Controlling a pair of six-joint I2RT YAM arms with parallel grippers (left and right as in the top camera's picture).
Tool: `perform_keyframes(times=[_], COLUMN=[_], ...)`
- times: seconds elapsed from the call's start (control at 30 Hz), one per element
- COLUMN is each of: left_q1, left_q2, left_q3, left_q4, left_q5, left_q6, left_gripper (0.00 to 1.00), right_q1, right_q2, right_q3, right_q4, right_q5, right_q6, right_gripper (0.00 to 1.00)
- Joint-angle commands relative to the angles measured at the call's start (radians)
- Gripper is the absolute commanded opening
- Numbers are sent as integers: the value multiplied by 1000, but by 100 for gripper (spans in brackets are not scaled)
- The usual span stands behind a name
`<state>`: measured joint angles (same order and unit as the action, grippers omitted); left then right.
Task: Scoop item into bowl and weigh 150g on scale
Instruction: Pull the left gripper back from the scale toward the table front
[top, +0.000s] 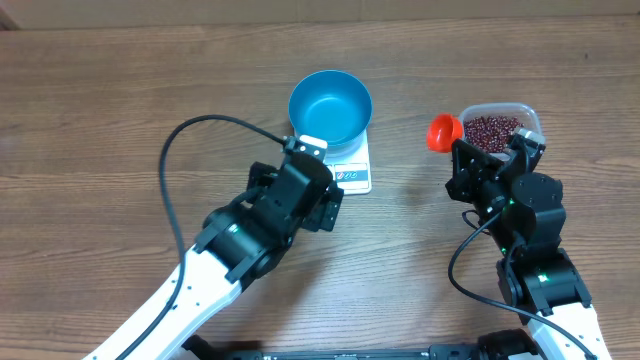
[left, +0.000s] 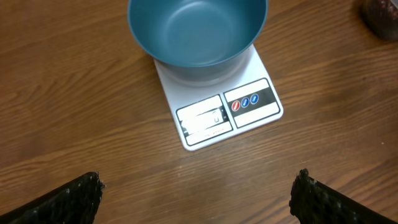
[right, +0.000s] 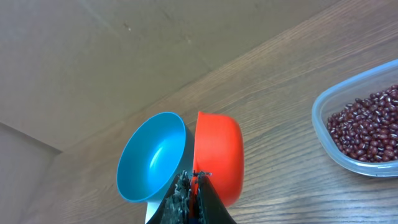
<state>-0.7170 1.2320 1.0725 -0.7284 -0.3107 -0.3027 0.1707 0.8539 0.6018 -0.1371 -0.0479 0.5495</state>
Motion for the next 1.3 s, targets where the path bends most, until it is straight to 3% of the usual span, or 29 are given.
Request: perform_keyframes(times=[0.0,0.2,1.27], left_q1=[11,11,11], left_q2=[-78,-134,-91], left_q3=[-5,-5,-5], left_q4=[-56,-122,-124], left_q5=[-10,-9,-3], left_q6=[18,7,8], left_gripper=[99,99,99], right_q1=[-3,-3,-3], right_q2=[-1,-1,-1], right_q3=[26,26,26], right_q4=[-1,0,0], right_q5=[1,1,1], right_q6=[-5,-5,-5], right_gripper=[4,4,4])
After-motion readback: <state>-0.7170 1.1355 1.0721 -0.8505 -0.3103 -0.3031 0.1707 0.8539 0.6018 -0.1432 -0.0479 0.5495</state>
